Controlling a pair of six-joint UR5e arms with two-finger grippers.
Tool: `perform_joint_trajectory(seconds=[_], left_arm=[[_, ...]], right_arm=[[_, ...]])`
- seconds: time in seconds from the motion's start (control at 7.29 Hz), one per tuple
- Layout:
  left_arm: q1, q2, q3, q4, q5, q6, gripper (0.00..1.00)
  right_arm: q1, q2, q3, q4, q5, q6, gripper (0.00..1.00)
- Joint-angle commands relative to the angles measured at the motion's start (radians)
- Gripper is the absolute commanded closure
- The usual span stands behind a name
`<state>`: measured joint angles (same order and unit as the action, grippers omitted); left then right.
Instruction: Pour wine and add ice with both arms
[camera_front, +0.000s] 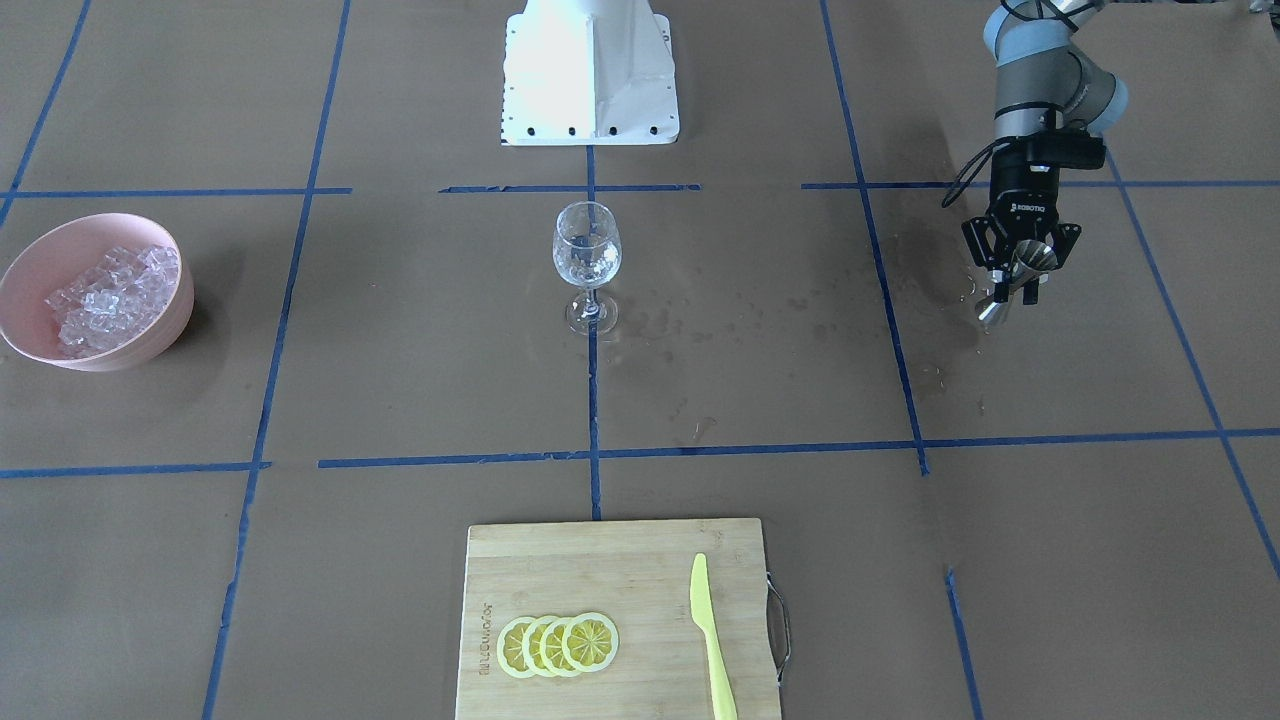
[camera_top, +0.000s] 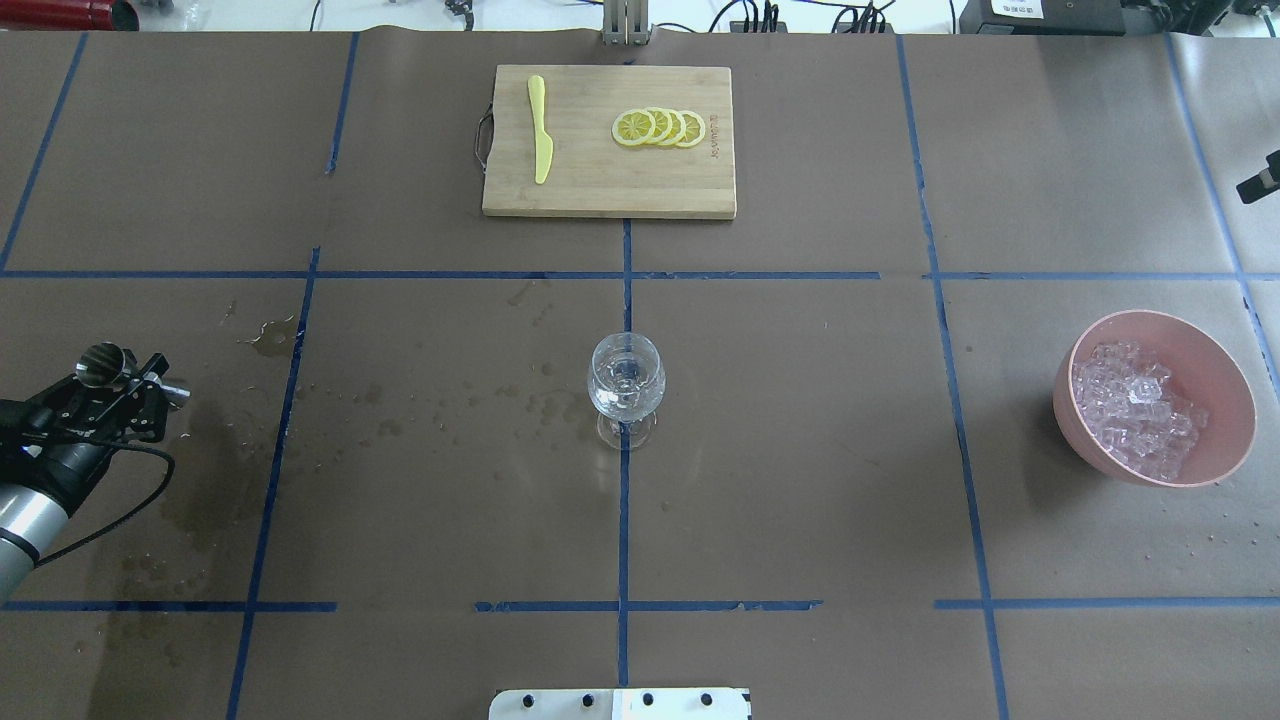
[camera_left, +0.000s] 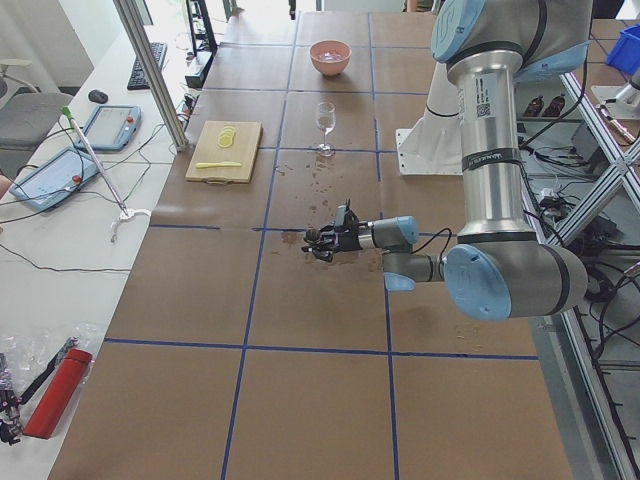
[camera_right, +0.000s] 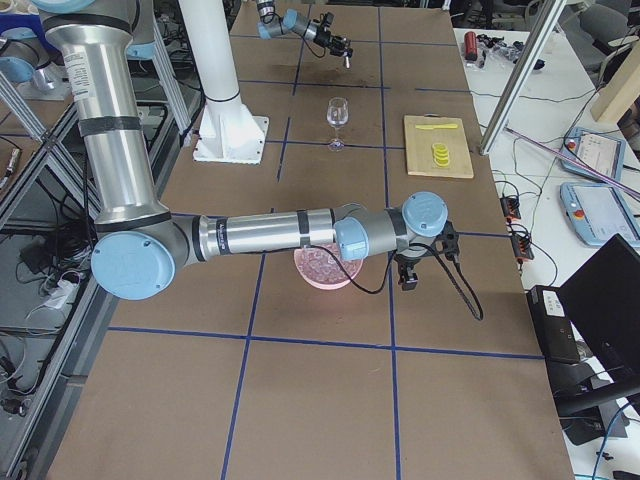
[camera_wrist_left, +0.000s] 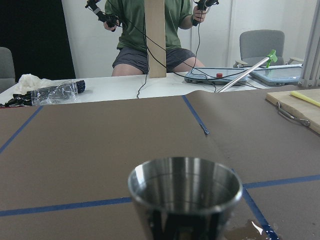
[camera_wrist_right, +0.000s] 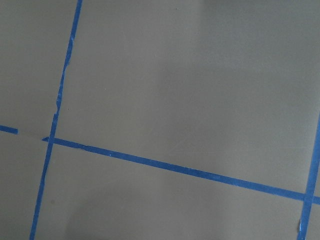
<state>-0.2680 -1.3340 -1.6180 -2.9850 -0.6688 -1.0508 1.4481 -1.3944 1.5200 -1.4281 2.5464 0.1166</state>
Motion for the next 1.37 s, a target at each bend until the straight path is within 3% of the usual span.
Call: perform_joint_trajectory(seconds=[0.0, 1.23], left_arm=[[0.001, -0.004, 0.0, 0.0, 0.0, 0.0, 0.6], [0.039, -0.017, 0.004, 0.003, -0.06, -0.003, 0.58]], right_arm=[[0.0, 0.0, -0.001, 0.0, 0.0, 0.0, 0.0], [0.0, -0.002, 0.003, 0.0, 0.0, 0.001, 0.0]])
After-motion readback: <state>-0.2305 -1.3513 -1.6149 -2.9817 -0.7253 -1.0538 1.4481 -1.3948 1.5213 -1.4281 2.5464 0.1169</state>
